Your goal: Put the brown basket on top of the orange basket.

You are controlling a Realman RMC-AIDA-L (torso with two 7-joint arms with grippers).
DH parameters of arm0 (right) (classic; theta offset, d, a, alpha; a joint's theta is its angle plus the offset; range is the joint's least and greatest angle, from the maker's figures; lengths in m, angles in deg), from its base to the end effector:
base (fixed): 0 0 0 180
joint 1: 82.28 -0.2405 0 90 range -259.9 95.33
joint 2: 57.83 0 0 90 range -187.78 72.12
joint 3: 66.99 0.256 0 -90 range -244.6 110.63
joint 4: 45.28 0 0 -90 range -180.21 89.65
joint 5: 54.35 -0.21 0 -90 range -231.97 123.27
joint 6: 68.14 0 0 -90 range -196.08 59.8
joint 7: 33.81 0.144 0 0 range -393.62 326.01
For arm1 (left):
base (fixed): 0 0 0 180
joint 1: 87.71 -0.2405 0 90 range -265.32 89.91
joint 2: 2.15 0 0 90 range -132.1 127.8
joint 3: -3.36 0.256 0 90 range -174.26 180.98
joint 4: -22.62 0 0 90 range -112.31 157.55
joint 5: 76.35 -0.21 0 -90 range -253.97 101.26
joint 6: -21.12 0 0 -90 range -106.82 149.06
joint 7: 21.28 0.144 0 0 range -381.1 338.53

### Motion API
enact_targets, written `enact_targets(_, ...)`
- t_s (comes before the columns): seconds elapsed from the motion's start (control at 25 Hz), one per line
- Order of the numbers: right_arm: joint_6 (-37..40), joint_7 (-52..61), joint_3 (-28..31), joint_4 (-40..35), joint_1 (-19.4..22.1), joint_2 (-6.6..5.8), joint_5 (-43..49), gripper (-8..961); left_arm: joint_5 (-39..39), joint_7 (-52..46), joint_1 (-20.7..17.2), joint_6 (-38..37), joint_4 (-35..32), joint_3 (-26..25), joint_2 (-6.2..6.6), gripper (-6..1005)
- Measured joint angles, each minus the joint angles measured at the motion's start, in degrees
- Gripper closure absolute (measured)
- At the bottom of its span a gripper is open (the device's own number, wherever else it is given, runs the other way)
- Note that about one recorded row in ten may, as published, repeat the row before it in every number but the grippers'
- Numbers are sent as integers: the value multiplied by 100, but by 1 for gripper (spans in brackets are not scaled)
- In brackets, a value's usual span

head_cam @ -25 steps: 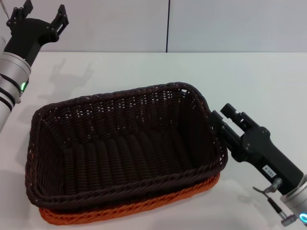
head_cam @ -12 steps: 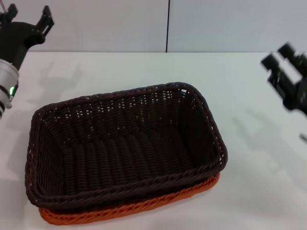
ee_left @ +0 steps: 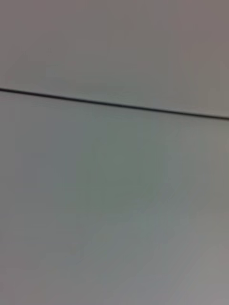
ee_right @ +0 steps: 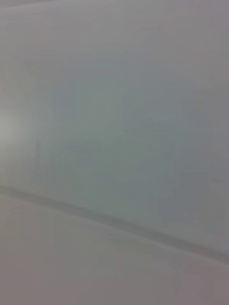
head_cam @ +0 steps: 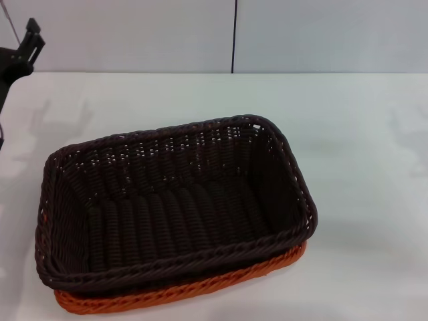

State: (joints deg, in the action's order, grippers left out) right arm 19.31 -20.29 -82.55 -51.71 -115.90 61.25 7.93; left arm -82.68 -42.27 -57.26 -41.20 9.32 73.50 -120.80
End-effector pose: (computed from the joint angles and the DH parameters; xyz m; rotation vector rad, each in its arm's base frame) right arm 0.2775 0.3611 0.0617 -1.4420 0.1187 0.9467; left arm -0.3047 0.3887 0.0467 -1.4534 -0.5261 -0.8658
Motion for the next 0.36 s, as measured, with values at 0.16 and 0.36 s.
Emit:
enact_targets(0.16,-312,-155,1,7,28,1,-523,396,2,-133,-113,-110,3,-9,5,157)
enact_targets(0.36,-750,-172,1,9,39,1,-628,396,4,-147,-121,-154,3,-10,8,157)
